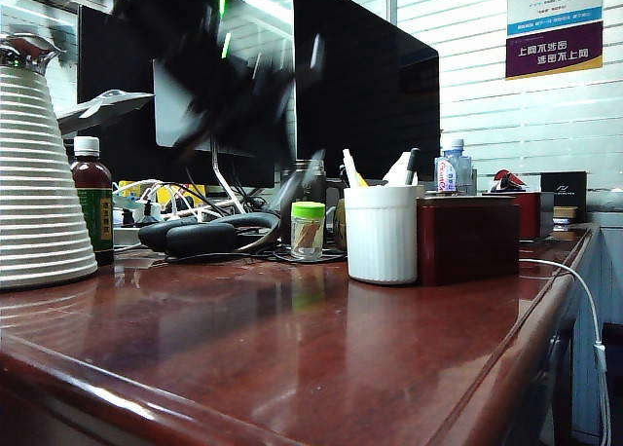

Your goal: Pick up all the pens on the desk and put them into the pen holder one by one.

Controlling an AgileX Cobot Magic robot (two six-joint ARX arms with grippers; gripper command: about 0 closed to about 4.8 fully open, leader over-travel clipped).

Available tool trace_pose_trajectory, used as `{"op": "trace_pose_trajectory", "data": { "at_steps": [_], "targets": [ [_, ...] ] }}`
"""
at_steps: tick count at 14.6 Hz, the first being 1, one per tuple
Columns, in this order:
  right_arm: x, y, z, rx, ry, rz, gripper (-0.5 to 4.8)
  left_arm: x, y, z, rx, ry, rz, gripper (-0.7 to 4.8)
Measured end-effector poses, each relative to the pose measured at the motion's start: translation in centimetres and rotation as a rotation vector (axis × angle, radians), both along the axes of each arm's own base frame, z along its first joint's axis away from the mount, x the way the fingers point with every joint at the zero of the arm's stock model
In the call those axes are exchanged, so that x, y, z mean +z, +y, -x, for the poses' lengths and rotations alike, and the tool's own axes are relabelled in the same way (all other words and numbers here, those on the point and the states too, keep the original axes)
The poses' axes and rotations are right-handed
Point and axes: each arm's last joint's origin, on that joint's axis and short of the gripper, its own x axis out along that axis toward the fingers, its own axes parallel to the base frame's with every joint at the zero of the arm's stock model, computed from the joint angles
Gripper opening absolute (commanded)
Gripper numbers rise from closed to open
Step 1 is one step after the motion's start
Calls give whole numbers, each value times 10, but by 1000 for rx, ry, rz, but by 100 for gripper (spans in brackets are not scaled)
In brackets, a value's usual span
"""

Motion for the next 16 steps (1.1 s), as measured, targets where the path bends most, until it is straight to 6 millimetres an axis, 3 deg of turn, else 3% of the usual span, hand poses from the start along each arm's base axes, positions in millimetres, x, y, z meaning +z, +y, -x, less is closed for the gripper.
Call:
{"op": "trace_pose_trajectory", "data": {
  "at_steps": [3,5,7,11,13,16],
  "targets": [
    [2,-3,2,-38,-35,24,149,41,-10,-9,-126,-316,270,-6],
    [8,-8,8,-84,-99,32,149,57,-15,-15,-170,-530,363,-6],
    [14,-17,12,-135,-148,18,149,44,-22,-25,-187,-560,379,-6],
    [25,-35,-1,-204,-234,-49,149,-18,-52,-47,-212,-491,441,-6],
    [12,-33,-11,-187,-130,-16,149,-24,-54,-51,-185,-532,456,-6],
    [13,-33,-13,-177,-161,-16,149,-25,-55,-52,-176,-596,425,-6]
  ]
}}
